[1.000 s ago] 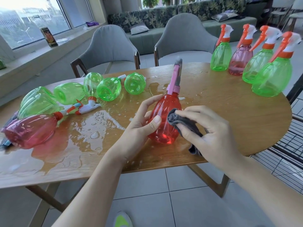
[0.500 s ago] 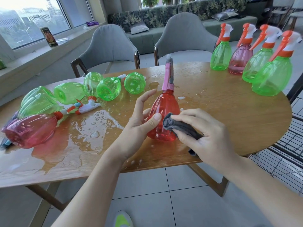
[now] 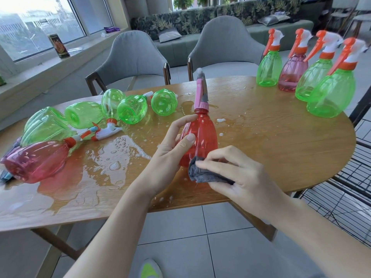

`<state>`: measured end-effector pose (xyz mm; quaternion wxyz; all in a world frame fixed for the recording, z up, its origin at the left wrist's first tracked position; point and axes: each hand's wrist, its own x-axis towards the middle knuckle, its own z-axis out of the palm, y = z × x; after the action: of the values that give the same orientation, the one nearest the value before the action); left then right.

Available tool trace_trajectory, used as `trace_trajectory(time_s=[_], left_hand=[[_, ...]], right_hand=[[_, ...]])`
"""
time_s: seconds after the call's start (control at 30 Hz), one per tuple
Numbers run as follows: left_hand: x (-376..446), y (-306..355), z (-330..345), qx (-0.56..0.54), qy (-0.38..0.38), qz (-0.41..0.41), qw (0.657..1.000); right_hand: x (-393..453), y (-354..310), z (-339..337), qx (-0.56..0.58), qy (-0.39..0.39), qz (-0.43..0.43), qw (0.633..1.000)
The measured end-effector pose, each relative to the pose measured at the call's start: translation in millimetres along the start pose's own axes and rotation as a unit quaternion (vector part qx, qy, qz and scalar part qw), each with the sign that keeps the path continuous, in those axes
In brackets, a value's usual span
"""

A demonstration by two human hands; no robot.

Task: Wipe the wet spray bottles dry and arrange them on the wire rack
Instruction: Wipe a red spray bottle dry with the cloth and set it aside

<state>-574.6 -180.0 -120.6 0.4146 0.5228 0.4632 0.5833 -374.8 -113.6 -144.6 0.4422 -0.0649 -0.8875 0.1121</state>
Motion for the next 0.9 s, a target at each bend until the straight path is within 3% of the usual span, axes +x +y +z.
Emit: trace_trajectory(time_s=[0.1,0.2,0.33,0.47,0.57,0.73,0.9], left_hand=[[-0.2,1.4,0.0,-0.002,-0.002,-0.002,1.000],[-2.0,5.2,0.3,-0.013,-0.024,-0.007,1.000],[-4.7,8.0,0.5,-0.005,-0.034,-0.008,0.999],[-7.9,10.2,0.4,0.028,-0.038,0.006,0.999],[-9.0,9.9,1.4,0.056,-0.032,0.022,0.998],[-9.5,10.4,2.0,0.070,-0.006,0.026,0.997],[-10.0,12.0,4.5,0.074,0.000,0.020,0.997]], right_hand=[[3.4,2.9,-4.1,-0.044,-0.001,-0.028,0.999],[11.0,7.9,-8.8,-0.062,0.046,-0.015,0.997],[23.8,16.6,-19.5,-0.055,0.129,0.059,0.988],[29.8,21.4,-25.3,0.010,0.165,0.141,0.976],[26.7,18.8,-21.0,0.057,0.153,0.155,0.974],[18.1,10.2,-15.0,0.019,0.106,0.091,0.990],[22.8,11.9,-16.3,0.012,0.135,0.124,0.983]])
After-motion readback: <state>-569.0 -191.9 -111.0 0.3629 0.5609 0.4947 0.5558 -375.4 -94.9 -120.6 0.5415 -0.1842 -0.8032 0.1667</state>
